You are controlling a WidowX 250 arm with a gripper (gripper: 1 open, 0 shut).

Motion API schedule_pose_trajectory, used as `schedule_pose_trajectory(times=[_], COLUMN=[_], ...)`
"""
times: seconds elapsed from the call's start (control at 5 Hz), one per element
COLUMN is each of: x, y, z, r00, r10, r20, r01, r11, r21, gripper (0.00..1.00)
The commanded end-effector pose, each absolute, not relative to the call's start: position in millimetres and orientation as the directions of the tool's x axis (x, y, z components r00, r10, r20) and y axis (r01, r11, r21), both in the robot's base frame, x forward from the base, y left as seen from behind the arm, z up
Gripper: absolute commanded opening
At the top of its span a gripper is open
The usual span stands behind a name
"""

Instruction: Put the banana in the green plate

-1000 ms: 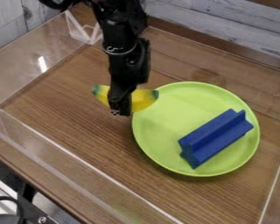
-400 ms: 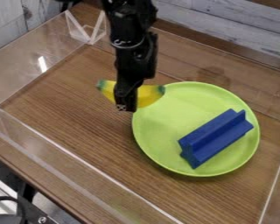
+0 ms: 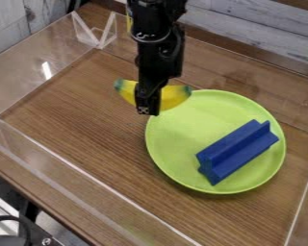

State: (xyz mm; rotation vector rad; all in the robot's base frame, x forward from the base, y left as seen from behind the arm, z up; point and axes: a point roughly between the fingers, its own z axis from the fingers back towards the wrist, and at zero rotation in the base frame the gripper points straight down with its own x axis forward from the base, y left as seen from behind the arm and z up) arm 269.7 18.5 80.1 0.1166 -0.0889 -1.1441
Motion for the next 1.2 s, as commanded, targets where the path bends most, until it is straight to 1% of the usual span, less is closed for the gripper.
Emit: schedule_pose_trajectory(times=[0.0,1.0], x=[276.7,267.5], y=[15.7,4.9], z=[97.9,94.8], r00=[0.405,0.399], r10=[-0.914,-0.914], r20=[0.040,0.068], r01=[0.892,0.887], r11=[0.404,0.404], r21=[0.204,0.223], gripper=[0.00,0.00])
